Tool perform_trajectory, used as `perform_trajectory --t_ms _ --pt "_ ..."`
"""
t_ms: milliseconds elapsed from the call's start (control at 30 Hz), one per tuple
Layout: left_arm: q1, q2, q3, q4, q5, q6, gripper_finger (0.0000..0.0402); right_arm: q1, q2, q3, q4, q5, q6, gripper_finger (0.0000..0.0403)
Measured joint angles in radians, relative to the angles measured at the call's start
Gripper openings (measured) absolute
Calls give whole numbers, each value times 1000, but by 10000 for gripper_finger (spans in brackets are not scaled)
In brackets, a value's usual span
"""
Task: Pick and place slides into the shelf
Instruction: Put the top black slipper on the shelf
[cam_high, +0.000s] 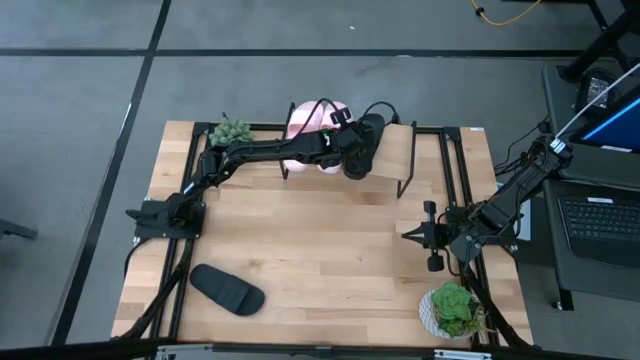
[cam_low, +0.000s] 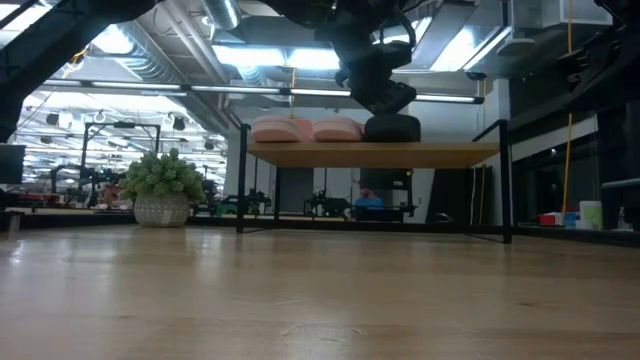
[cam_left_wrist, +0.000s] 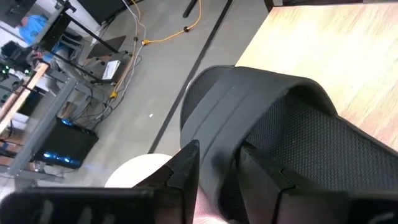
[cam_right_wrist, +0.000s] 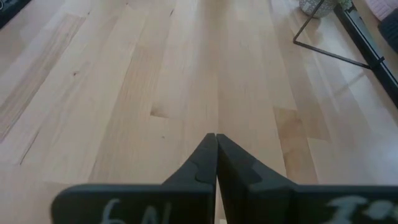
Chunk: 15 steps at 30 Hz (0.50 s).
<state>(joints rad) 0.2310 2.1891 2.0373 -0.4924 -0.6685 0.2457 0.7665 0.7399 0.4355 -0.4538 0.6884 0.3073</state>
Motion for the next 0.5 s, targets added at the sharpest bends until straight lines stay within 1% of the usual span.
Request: perform_trajectory --t_ms 200,500 --pt "0 0 0 1 0 -9 110 0 0 0 0 0 0 10" --pt "-5 0 0 44 1 -1 111 0 0 0 0 0 0 10"
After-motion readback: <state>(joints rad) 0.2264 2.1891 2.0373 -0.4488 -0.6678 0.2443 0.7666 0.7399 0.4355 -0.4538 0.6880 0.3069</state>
